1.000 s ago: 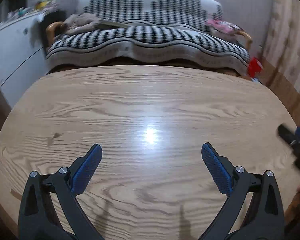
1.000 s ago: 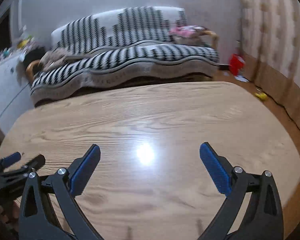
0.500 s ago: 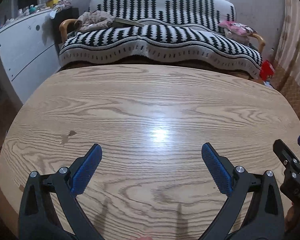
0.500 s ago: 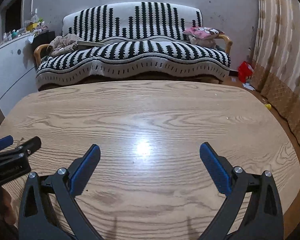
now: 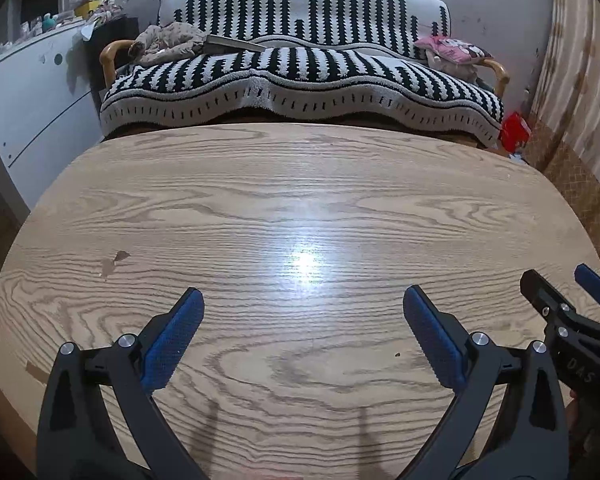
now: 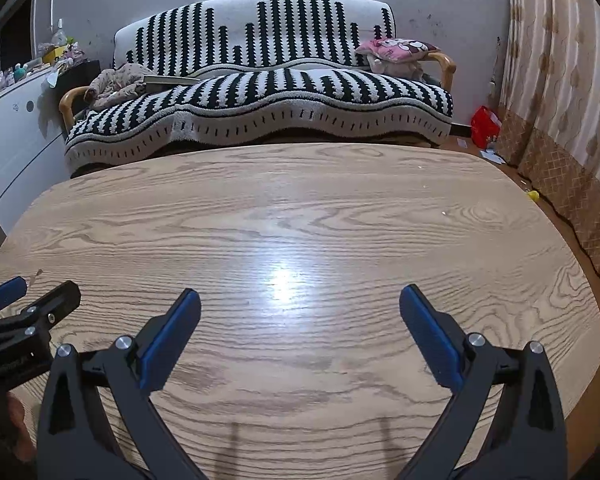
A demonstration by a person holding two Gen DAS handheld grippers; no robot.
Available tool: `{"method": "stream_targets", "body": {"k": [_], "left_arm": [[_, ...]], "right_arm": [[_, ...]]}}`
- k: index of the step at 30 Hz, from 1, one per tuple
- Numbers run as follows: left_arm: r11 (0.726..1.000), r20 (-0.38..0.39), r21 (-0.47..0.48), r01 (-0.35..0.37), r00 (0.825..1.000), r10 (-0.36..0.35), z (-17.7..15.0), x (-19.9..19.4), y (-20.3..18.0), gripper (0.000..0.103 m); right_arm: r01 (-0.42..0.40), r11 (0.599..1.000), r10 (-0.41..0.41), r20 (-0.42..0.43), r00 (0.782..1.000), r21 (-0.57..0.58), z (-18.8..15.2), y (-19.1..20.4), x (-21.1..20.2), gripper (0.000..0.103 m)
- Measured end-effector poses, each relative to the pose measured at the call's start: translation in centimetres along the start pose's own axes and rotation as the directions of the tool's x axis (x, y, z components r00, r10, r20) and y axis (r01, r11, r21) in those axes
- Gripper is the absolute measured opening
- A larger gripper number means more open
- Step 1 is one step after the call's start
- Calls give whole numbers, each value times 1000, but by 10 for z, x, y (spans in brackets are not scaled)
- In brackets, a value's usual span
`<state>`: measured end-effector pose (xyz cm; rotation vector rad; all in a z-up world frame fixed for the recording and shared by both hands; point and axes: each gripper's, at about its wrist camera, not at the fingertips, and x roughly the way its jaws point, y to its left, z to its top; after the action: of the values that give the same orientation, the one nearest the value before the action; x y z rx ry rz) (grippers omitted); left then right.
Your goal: Collect trash
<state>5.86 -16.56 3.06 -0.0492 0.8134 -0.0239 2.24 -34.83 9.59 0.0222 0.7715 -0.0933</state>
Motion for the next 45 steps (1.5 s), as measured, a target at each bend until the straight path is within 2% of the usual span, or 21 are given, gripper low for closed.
{"method": "stream_targets", "body": {"k": [10, 18, 30, 38, 42, 45], "left_arm": [[998, -4, 59, -7, 1000, 7, -4, -3, -8, 97], [996, 3, 83, -20, 1000, 20, -5, -4, -11, 97], [997, -3, 75, -25, 1000, 25, -4, -2, -8, 97], [996, 48, 84, -31, 999, 27, -3, -11, -7, 97], [997, 30, 71, -10, 1000, 8, -3, -11, -6, 97], [998, 36, 61, -24, 999, 22, -3, -13, -4, 97]], "right_arm": [[2, 999, -2, 6, 1000, -54, -2, 7, 2, 96], [-1, 999, 1, 6, 1000, -51, -3, 7, 0, 96], [-8, 999, 8, -3, 1000, -36, -4, 3, -1, 96], [9, 999, -9, -10, 1000, -38, -4, -1, 0, 96], [3, 1000, -4, -22, 1000, -31, -4, -3, 1, 96], [9, 1000, -10, -22, 1000, -29, -4, -3, 1, 96]]}}
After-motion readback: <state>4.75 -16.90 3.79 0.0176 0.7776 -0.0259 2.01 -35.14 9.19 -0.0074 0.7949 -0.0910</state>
